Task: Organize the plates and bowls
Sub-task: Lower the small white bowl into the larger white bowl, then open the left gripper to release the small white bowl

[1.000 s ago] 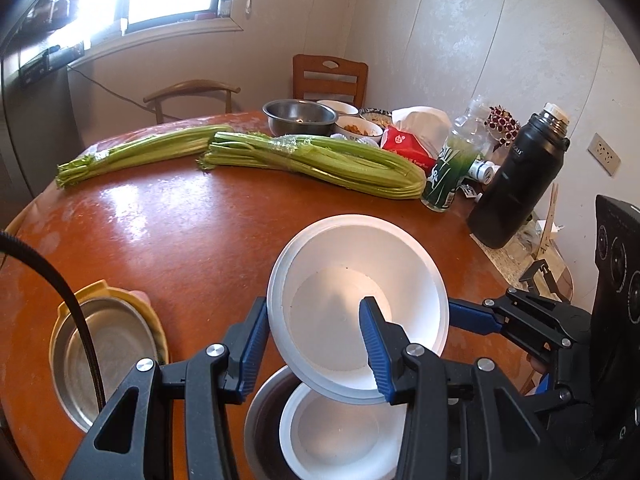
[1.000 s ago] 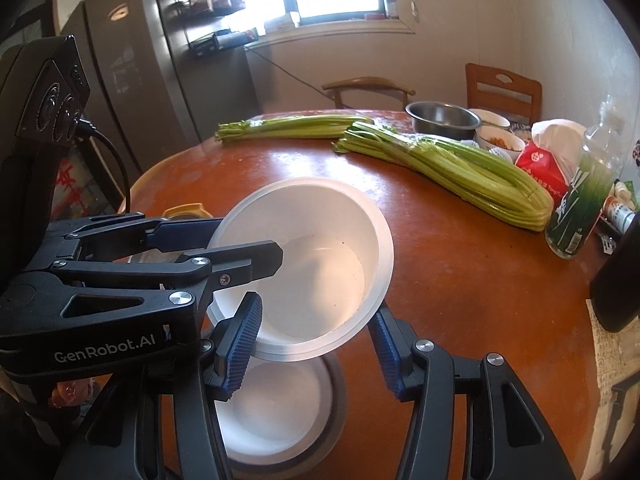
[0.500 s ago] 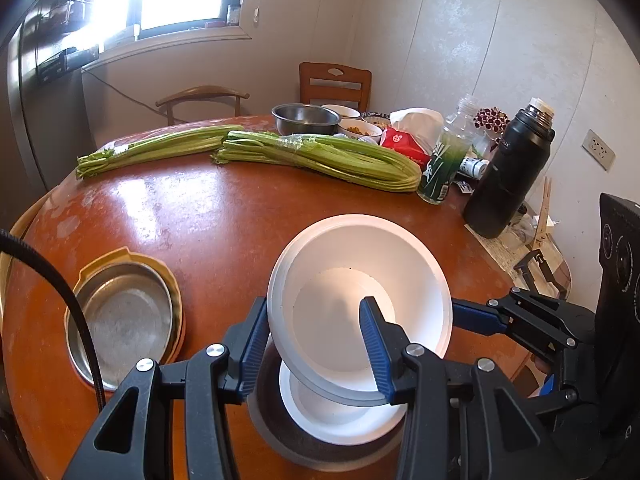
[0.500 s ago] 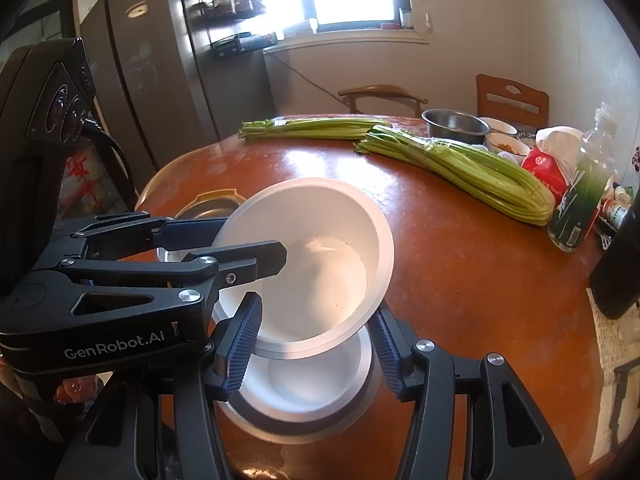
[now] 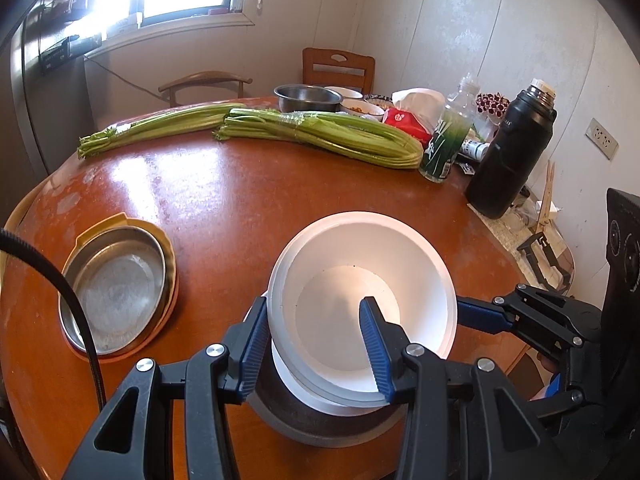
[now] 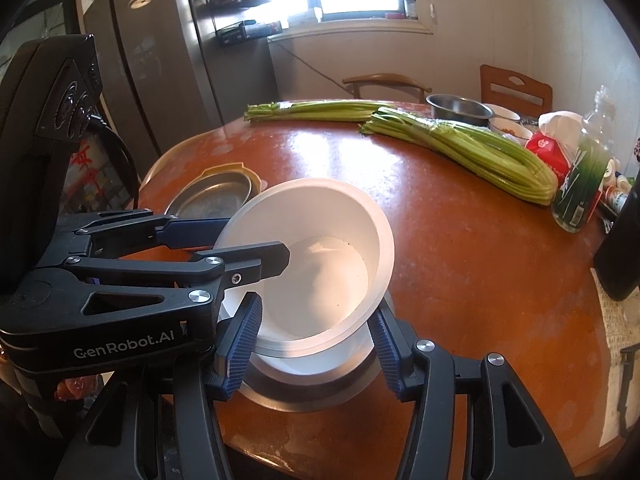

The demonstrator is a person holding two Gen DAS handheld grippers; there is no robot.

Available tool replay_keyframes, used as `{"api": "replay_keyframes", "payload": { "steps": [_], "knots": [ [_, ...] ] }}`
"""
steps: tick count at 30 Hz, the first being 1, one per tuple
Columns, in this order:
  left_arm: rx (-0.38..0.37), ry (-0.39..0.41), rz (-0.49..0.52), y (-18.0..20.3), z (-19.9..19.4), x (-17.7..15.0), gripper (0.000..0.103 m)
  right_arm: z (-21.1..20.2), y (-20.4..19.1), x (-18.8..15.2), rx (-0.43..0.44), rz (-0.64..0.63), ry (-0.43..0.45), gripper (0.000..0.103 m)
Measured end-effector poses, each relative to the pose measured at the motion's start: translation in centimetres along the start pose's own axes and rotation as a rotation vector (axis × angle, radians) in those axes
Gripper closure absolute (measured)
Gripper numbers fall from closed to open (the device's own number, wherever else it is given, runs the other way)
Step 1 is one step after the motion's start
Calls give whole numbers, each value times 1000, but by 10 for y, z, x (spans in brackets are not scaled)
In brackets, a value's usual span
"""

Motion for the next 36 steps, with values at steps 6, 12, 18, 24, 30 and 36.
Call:
{"api": "replay_keyframes", "payload": {
  "steps": [6,12,18,24,30,36],
  "knots": [
    [3,-23,5,2,5,-8,58,1,0,-7,1,7,-15,46],
    [7,-47,2,1,12,-15,58,5,0,-14,2,7,-31,46],
    [19,-67,6,1,18,-19,58,10,0,-19,9,14,-47,46],
    [33,-92,1,-2,25,-24,58,17,-2,-23,-3,2,-70,46],
    [34,-109,-3,-2,31,-27,58,24,0,-26,-4,8,-82,46],
    [33,-109,-6,-2,31,-27,58,22,-1,-26,-16,-1,-79,46]
  ]
}}
Point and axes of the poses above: each gripper's, at about its wrist camera, not at the fingertips, and z roughly the way its jaws point, y to its right, x to its top, the point moved 8 cm from there along z, roughly the way its jaws point, and after that the axes turned 2 degrees about -z, right-handed, at the moved point
